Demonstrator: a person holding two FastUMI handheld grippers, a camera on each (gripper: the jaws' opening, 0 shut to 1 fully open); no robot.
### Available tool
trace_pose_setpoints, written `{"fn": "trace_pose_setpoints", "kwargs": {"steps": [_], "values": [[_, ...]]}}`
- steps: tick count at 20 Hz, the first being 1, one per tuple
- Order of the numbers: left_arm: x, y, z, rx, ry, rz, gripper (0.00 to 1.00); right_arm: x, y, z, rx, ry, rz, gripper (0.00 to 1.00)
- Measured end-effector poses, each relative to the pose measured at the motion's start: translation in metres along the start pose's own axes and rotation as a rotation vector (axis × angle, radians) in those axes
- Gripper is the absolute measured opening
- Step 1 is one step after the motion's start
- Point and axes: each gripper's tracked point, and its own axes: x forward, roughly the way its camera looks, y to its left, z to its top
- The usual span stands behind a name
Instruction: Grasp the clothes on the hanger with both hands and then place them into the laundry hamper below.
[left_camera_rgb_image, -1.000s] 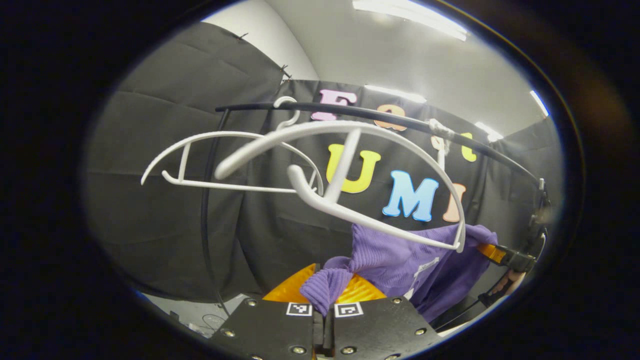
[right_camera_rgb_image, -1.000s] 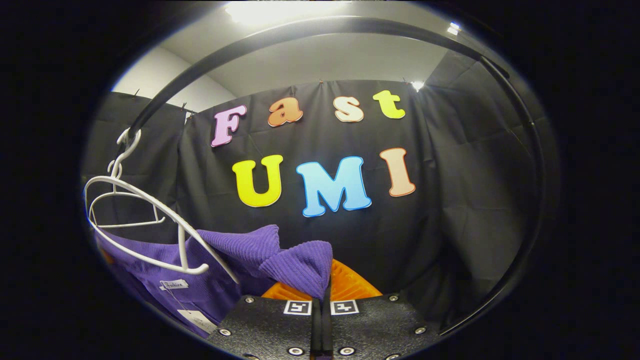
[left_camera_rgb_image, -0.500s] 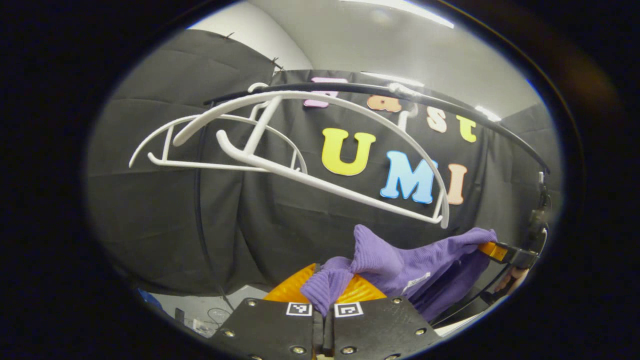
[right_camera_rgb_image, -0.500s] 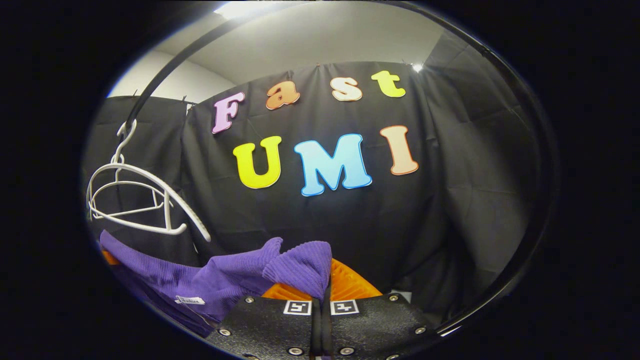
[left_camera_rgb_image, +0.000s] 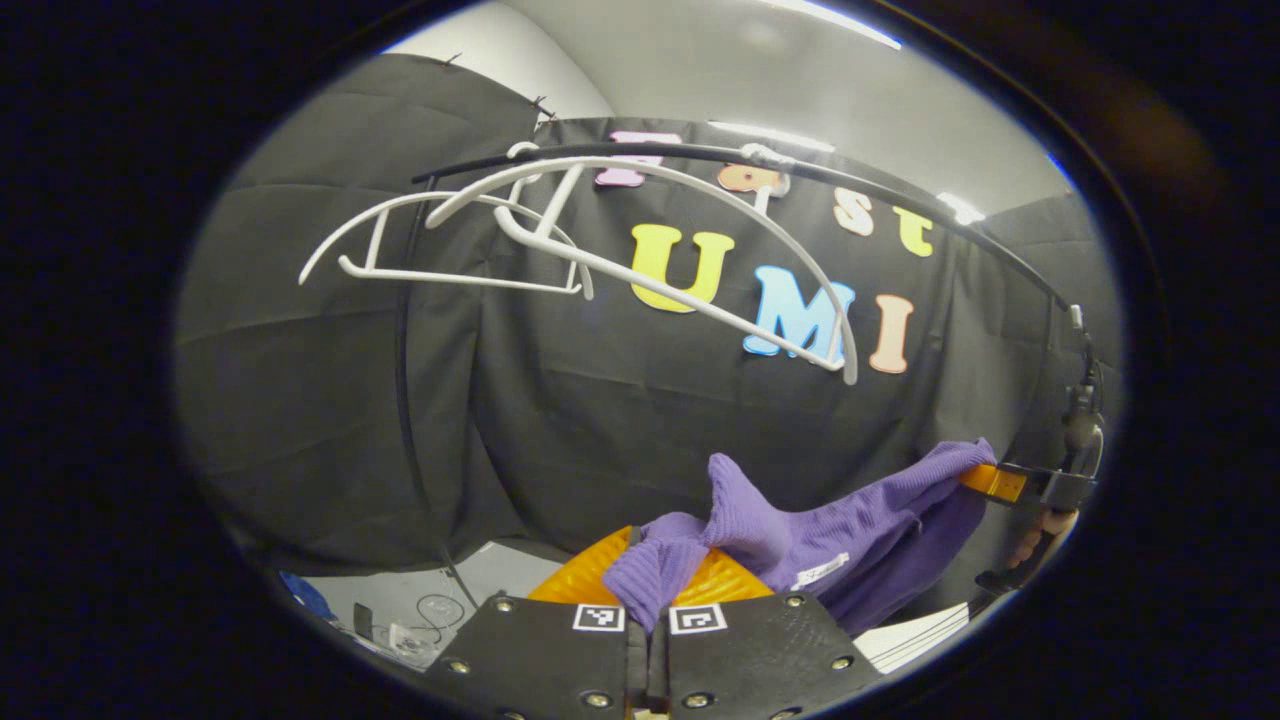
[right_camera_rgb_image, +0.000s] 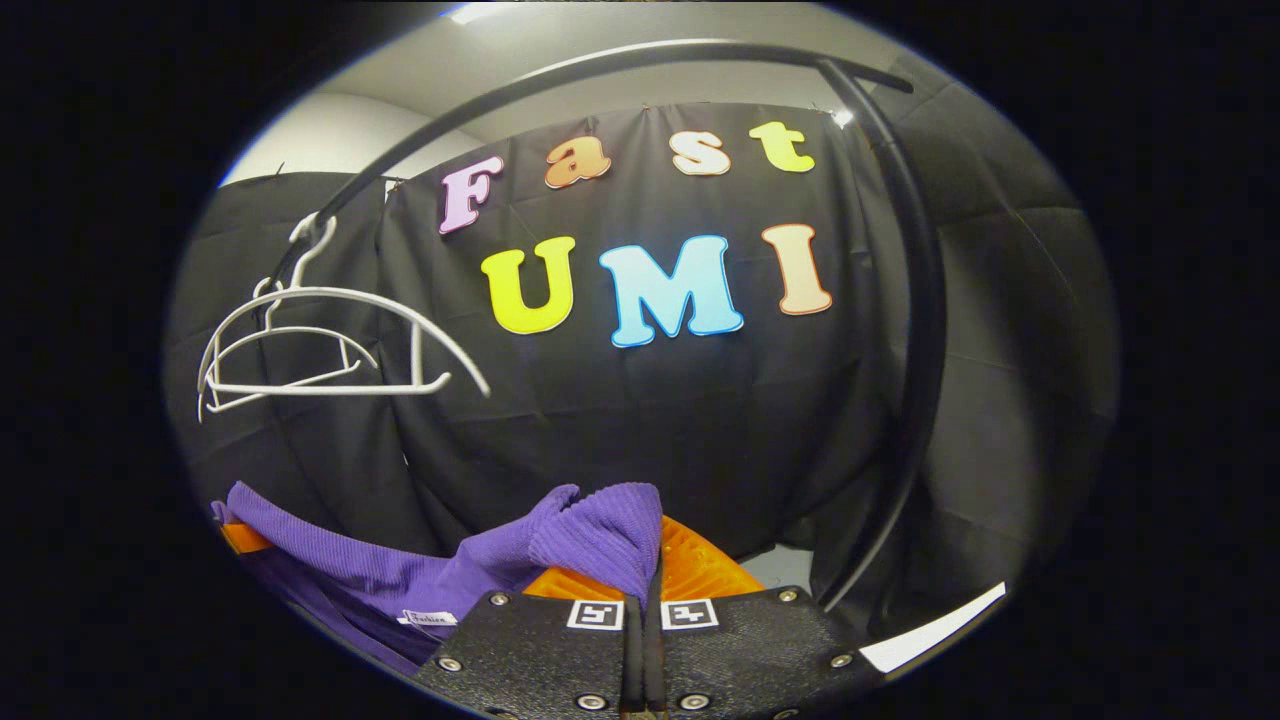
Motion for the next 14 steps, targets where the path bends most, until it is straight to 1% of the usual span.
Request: {"fn": "trace_pose_setpoints", "kwargs": {"steps": [3,4,5,6,7,8,11,12,14], "values": [[-0.024,0.020,0.005,0.001,-0.004,-0.051,0.01,-0.036,0.026,-0.007,-0.006,0.002,-0.019,0.00],[-0.030,0.027,0.009,-0.008,-0.008,-0.066,0.06,-0.047,0.036,-0.008,-0.002,0.000,-0.023,0.00],[-0.033,0.032,0.009,-0.017,-0.008,-0.079,0.06,-0.060,0.045,-0.010,0.000,-0.003,-0.025,0.00],[-0.035,0.039,0.009,-0.022,-0.007,-0.085,0.01,-0.071,0.054,-0.011,0.000,-0.005,-0.027,0.00],[-0.035,0.048,0.005,-0.026,-0.003,-0.088,0.01,-0.082,0.062,-0.014,0.002,-0.006,-0.025,0.00],[-0.037,0.057,0.003,-0.028,0.001,-0.086,0.06,-0.091,0.070,-0.016,0.006,-0.001,-0.020,0.00],[-0.066,0.082,-0.002,-0.051,0.016,-0.051,0.06,-0.114,0.091,-0.027,0.033,0.020,0.027,0.00],[-0.073,0.088,-0.002,-0.060,0.016,-0.037,0.01,-0.120,0.097,-0.030,0.043,0.030,0.046,0.00],[-0.092,0.096,-0.004,-0.048,0.021,-0.001,0.01,-0.130,0.110,-0.043,0.045,0.053,0.102,0.00]]}}
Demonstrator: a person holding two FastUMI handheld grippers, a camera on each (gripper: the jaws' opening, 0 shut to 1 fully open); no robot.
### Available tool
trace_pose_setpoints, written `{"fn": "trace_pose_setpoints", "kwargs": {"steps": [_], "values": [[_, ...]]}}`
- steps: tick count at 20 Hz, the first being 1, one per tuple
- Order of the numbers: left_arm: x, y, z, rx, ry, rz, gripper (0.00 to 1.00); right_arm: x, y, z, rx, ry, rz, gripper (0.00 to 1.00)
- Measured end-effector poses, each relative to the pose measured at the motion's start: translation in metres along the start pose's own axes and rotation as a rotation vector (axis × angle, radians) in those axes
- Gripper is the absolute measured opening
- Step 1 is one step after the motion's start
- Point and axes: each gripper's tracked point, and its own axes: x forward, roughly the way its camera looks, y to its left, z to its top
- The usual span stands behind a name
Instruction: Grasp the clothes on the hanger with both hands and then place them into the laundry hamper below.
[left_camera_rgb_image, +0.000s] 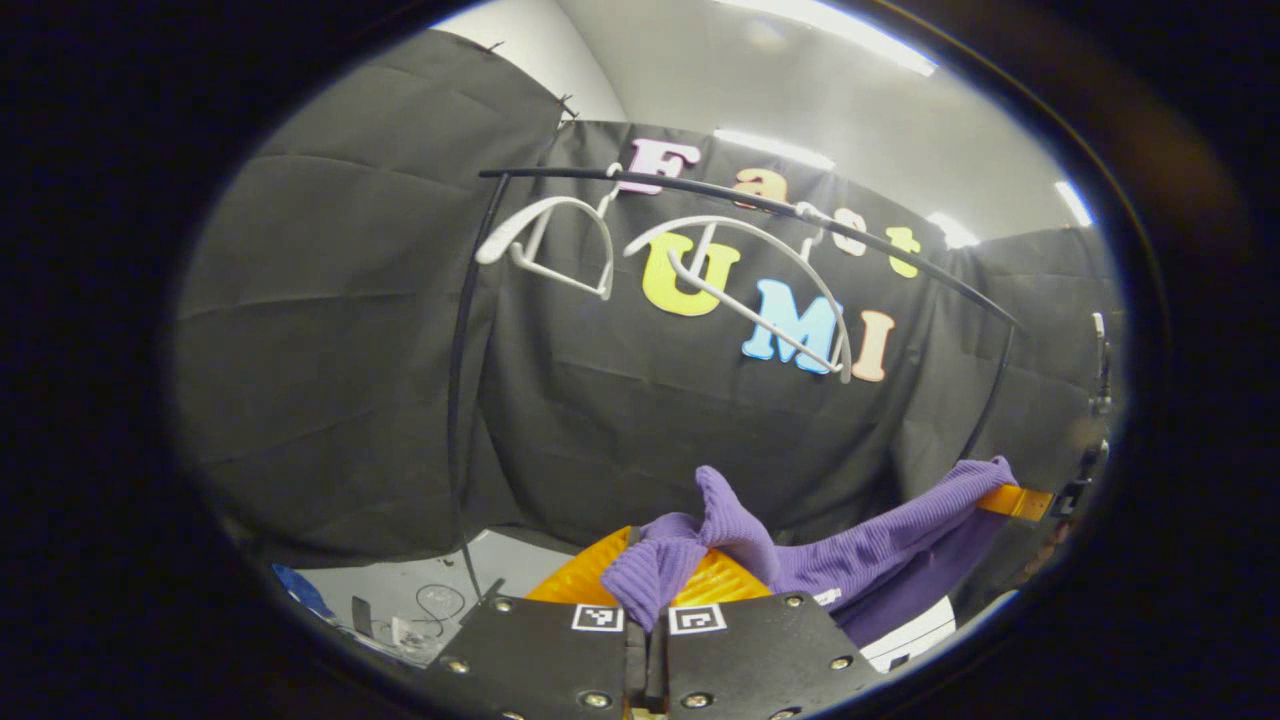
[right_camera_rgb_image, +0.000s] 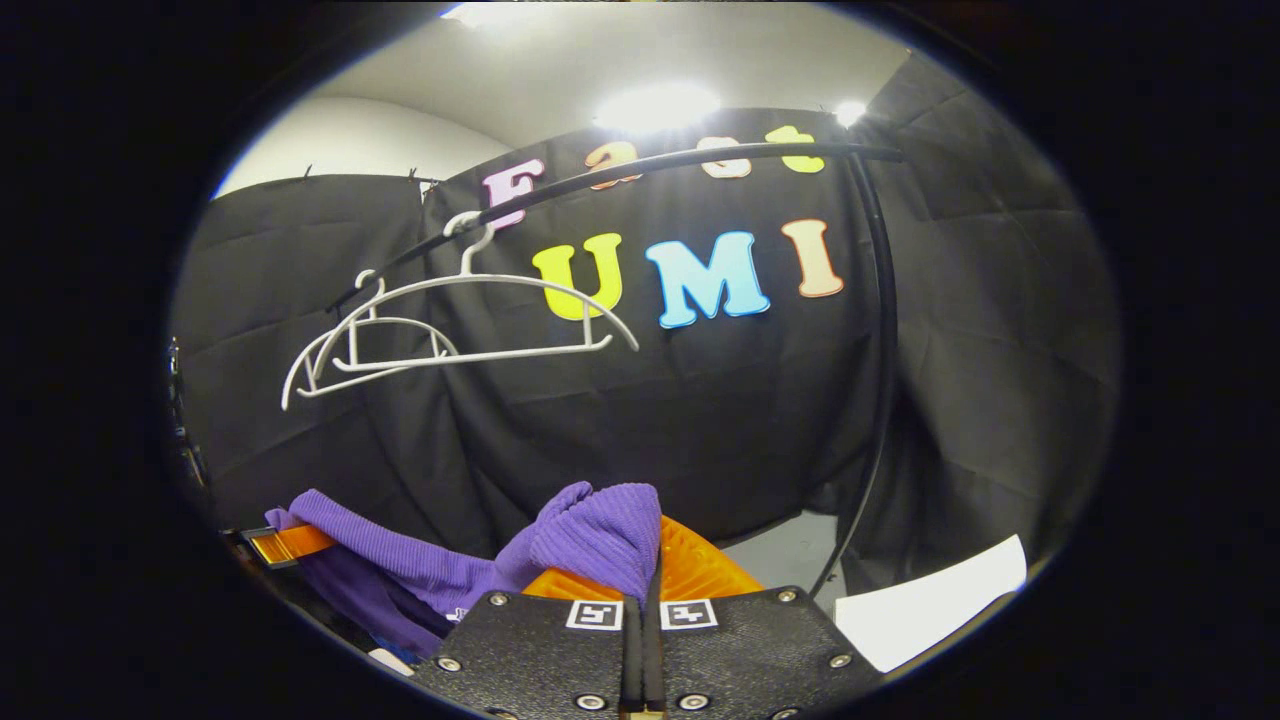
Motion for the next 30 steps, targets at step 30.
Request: {"fn": "trace_pose_setpoints", "kwargs": {"steps": [30], "values": [[0.085,-0.005,-0.297,0.221,0.623,-0.135,0.02,0.002,-0.038,-0.297,0.253,0.613,-0.322,0.00]]}}
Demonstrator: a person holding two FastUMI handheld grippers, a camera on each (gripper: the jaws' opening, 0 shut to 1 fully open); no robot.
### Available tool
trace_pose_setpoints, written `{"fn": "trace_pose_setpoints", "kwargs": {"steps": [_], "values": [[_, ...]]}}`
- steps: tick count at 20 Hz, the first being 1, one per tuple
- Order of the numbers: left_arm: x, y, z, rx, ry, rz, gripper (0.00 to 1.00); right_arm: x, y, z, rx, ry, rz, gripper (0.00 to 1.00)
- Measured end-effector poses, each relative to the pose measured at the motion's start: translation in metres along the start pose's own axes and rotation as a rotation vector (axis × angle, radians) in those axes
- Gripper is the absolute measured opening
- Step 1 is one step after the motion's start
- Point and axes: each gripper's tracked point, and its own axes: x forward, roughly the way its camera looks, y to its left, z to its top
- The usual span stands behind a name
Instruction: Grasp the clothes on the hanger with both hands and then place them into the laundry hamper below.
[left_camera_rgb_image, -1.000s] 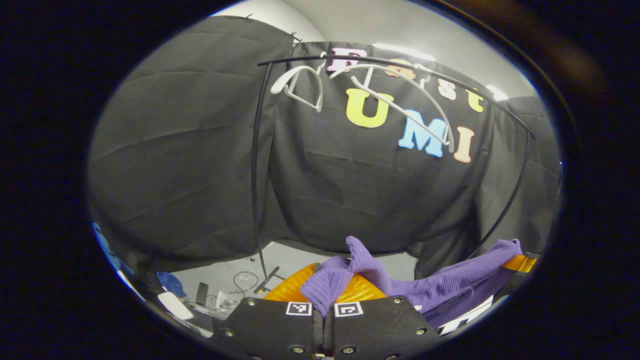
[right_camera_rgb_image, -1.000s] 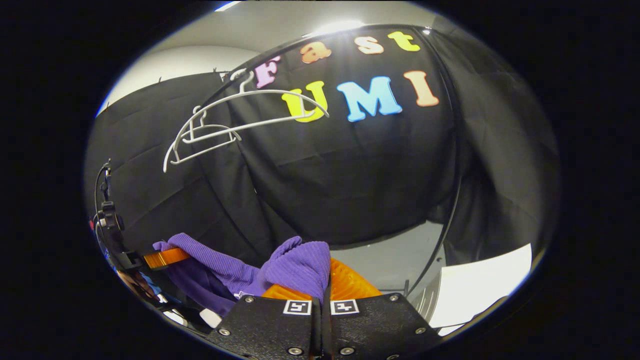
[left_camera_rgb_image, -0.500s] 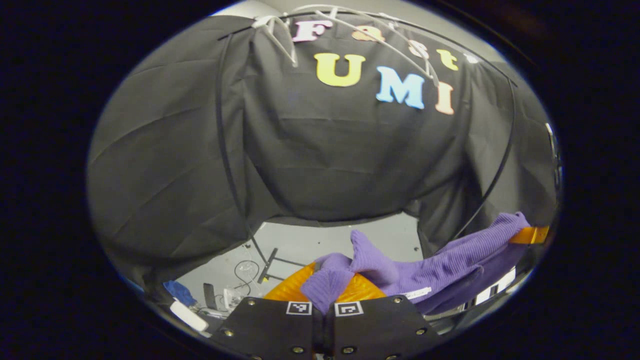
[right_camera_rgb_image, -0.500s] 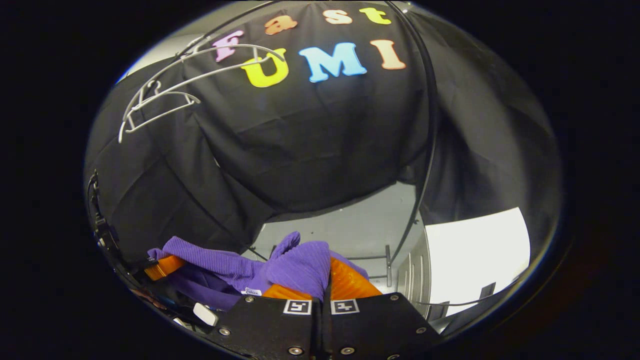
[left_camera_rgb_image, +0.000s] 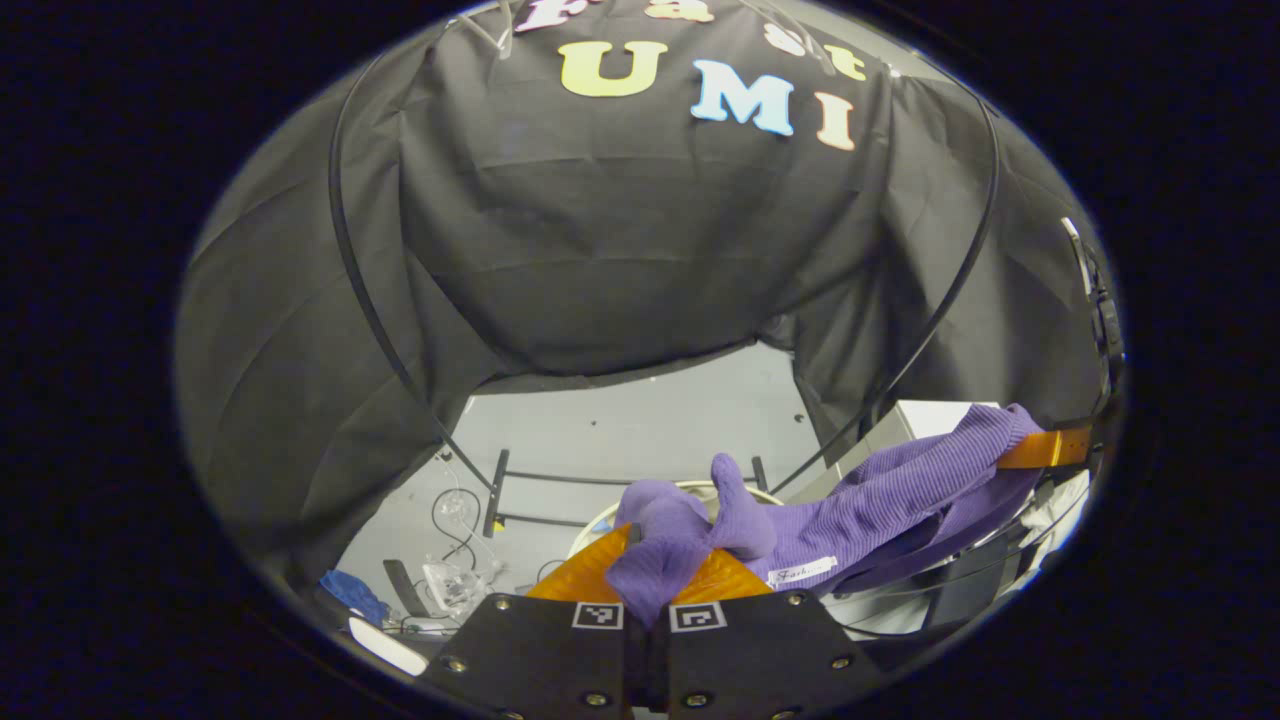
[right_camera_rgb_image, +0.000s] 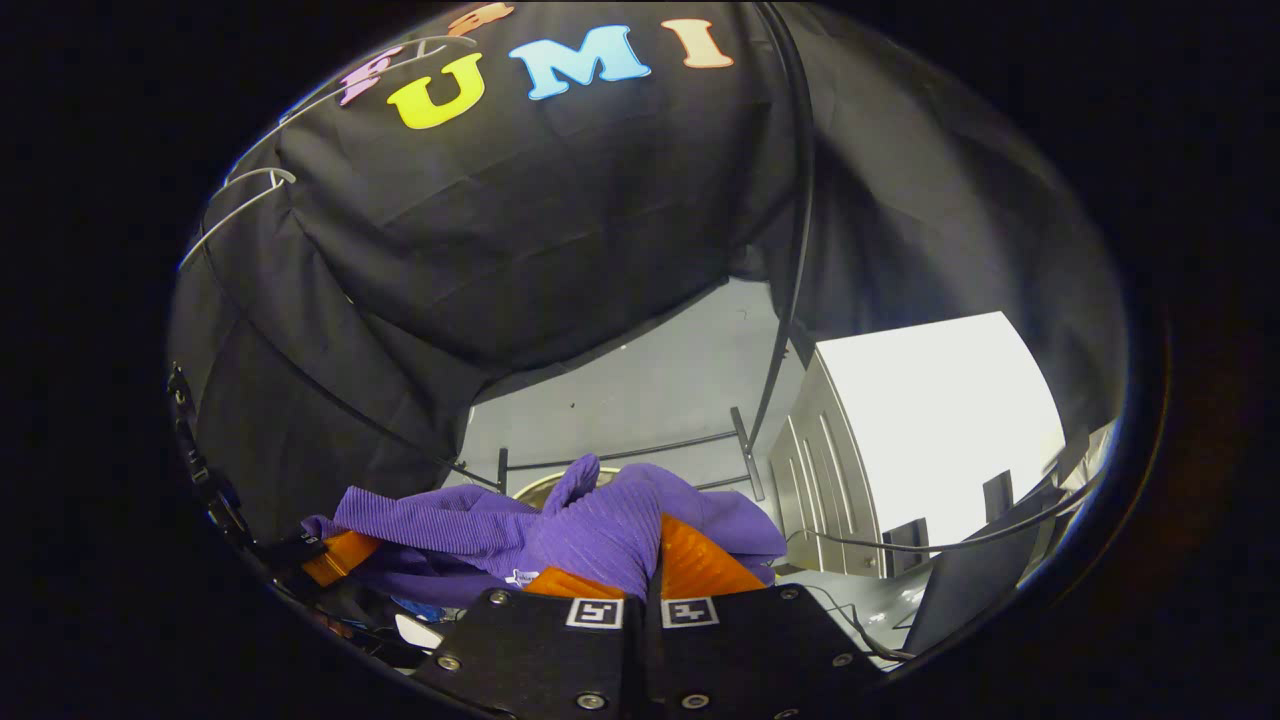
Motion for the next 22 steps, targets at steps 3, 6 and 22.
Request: {"fn": "trace_pose_setpoints", "kwargs": {"steps": [3,6,22], "values": [[0.007,0.001,-0.009,-0.030,0.017,-0.008,0.02,0.000,0.004,-0.004,-0.022,-0.006,-0.015,0.00],[0.005,0.005,-0.009,-0.041,0.012,-0.025,0.02,0.002,0.008,-0.002,-0.042,-0.017,-0.019,0.00],[0.001,0.015,-0.017,-0.061,0.018,-0.028,0.02,0.001,0.018,-0.016,-0.120,-0.013,-0.032,0.03]]}}
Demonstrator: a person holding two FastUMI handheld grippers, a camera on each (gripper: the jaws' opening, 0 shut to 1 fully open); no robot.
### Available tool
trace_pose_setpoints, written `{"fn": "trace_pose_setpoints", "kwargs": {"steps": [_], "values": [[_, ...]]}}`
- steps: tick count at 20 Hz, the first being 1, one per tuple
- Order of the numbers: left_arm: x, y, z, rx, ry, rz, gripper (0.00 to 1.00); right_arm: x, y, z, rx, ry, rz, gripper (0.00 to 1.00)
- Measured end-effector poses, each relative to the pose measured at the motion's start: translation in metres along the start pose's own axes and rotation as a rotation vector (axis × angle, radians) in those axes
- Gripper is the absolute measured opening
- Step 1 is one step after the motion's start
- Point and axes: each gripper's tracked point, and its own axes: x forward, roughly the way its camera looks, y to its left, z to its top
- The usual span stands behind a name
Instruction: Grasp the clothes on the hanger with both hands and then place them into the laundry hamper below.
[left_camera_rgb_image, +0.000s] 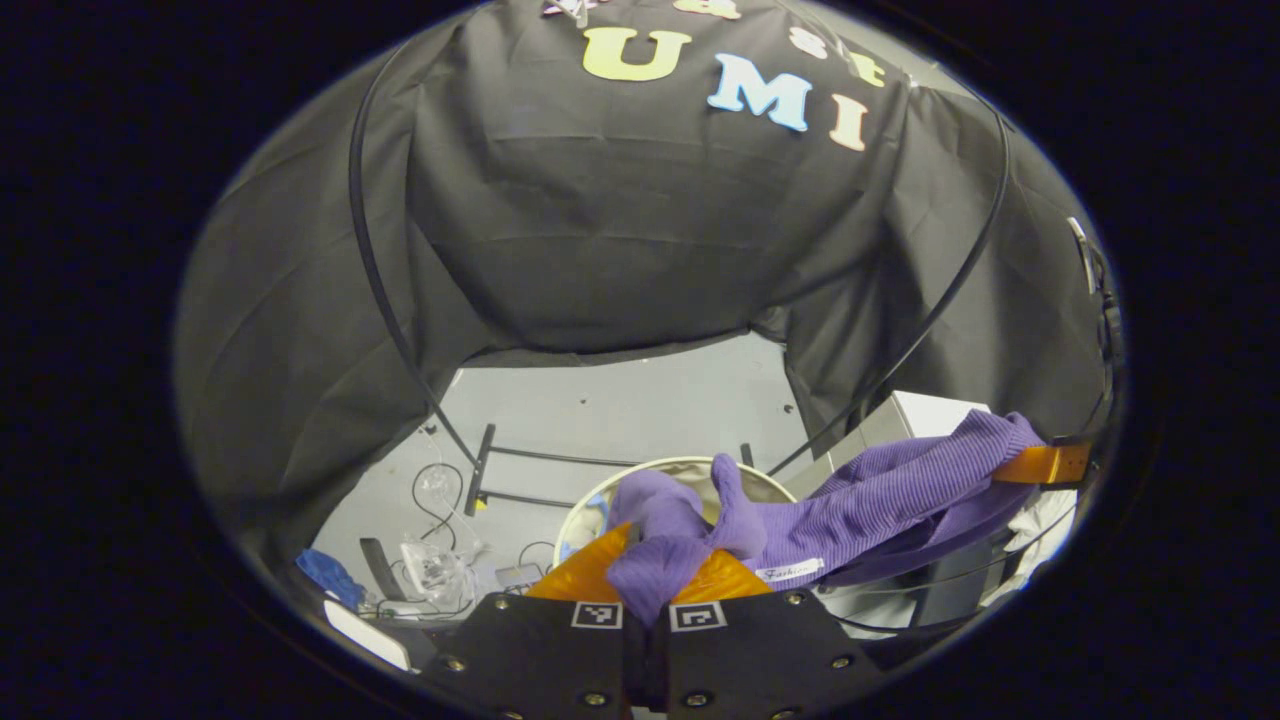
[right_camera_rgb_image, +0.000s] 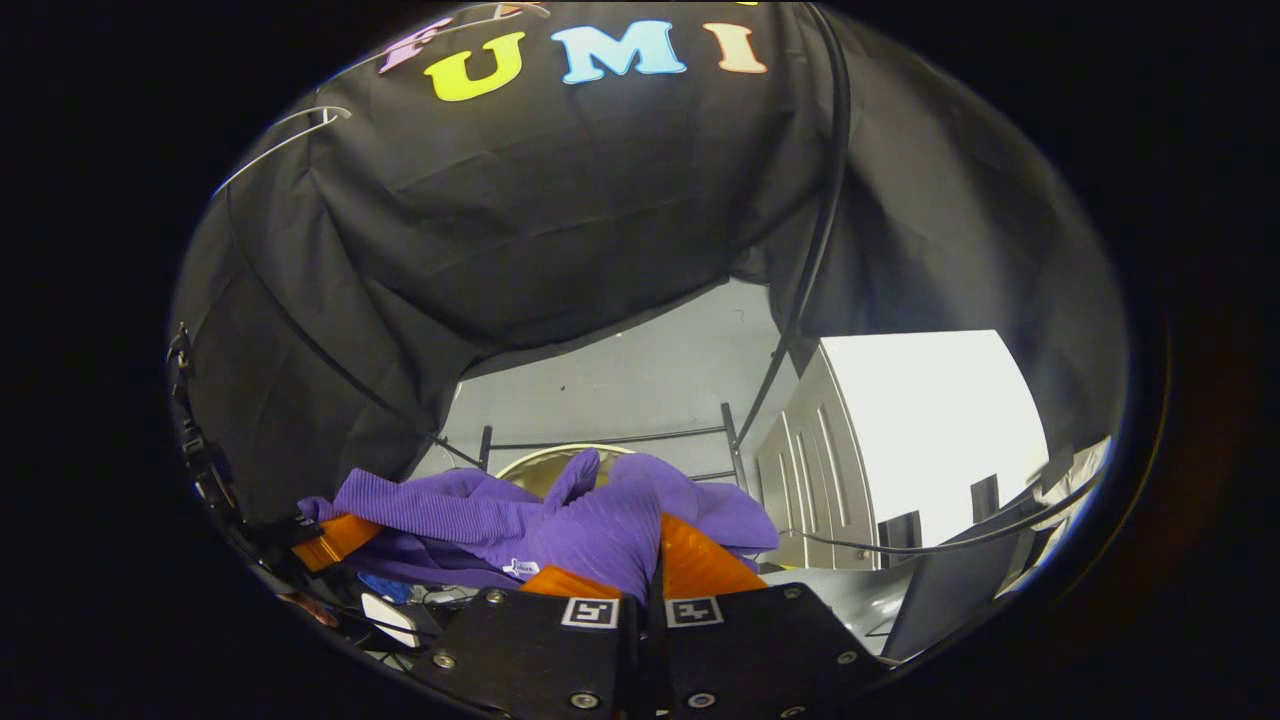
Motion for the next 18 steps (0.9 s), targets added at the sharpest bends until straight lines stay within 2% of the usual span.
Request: {"fn": "trace_pose_setpoints", "kwargs": {"steps": [2,3,4,6,8,11,13,15,17,18], "values": [[-0.001,0.005,-0.006,0.016,0.004,0.013,0.02,-0.004,0.000,0.000,-0.037,-0.020,-0.001,0.06],[-0.004,0.008,-0.009,0.042,0.004,0.023,0.07,-0.004,-0.001,-0.001,-0.047,-0.019,0.000,0.08],[-0.003,0.009,-0.011,0.059,0.004,0.019,0.04,-0.006,-0.002,-0.004,-0.046,-0.014,0.006,0.10],[-0.003,0.007,-0.019,0.060,0.013,0.024,0.10,-0.008,-0.005,-0.008,-0.030,-0.006,0.016,0.16],[-0.009,0.007,-0.018,0.039,0.000,0.034,0.16,-0.010,-0.002,-0.010,-0.031,-0.002,0.038,0.28],[-0.022,0.010,-0.007,0.049,-0.040,0.071,0.67,-0.017,-0.004,-0.002,-0.037,-0.037,0.051,0.77],[-0.035,0.017,0.002,0.103,-0.074,0.136,1.00,-0.020,-0.010,0.008,-0.050,-0.064,0.050,0.96],[-0.051,0.007,0.011,0.134,-0.108,0.165,0.96,-0.026,-0.019,0.014,-0.061,-0.105,0.058,0.96],[-0.071,-0.011,0.025,0.120,-0.149,0.196,0.96,-0.031,-0.036,0.028,-0.083,-0.145,0.063,0.96],[-0.082,-0.022,0.034,0.094,-0.180,0.206,1.00,-0.035,-0.047,0.034,-0.091,-0.160,0.066,0.96]]}}
